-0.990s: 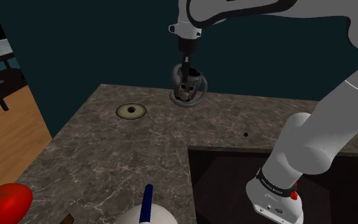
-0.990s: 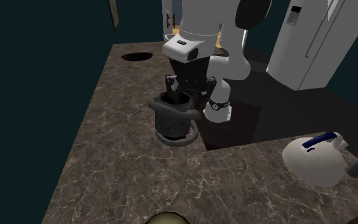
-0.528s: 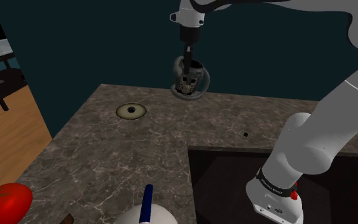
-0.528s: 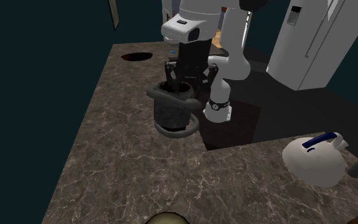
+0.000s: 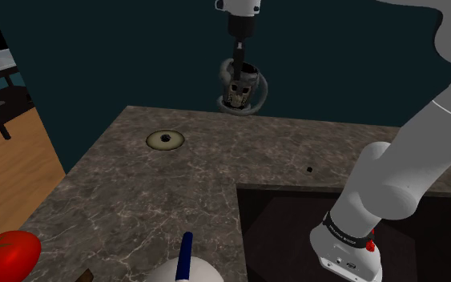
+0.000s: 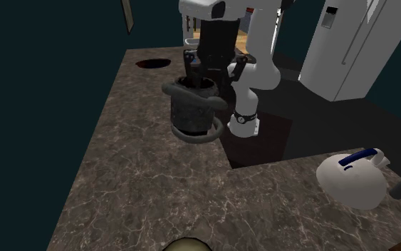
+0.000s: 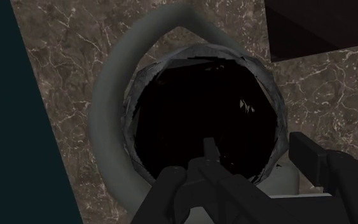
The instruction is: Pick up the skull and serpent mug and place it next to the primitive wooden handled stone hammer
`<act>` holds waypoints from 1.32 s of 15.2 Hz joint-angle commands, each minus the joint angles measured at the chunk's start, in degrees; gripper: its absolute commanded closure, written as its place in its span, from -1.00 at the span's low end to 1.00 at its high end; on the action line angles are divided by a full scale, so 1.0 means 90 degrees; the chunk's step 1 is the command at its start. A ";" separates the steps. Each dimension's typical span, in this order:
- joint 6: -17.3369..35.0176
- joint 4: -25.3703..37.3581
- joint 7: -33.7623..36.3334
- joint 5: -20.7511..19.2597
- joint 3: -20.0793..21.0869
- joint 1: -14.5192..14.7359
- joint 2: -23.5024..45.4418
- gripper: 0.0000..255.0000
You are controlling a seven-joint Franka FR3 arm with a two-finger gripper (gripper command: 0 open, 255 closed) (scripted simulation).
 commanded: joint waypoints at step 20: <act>-0.1064 0.1636 0.1833 0.0182 0.1166 0.0762 0.0740 1.00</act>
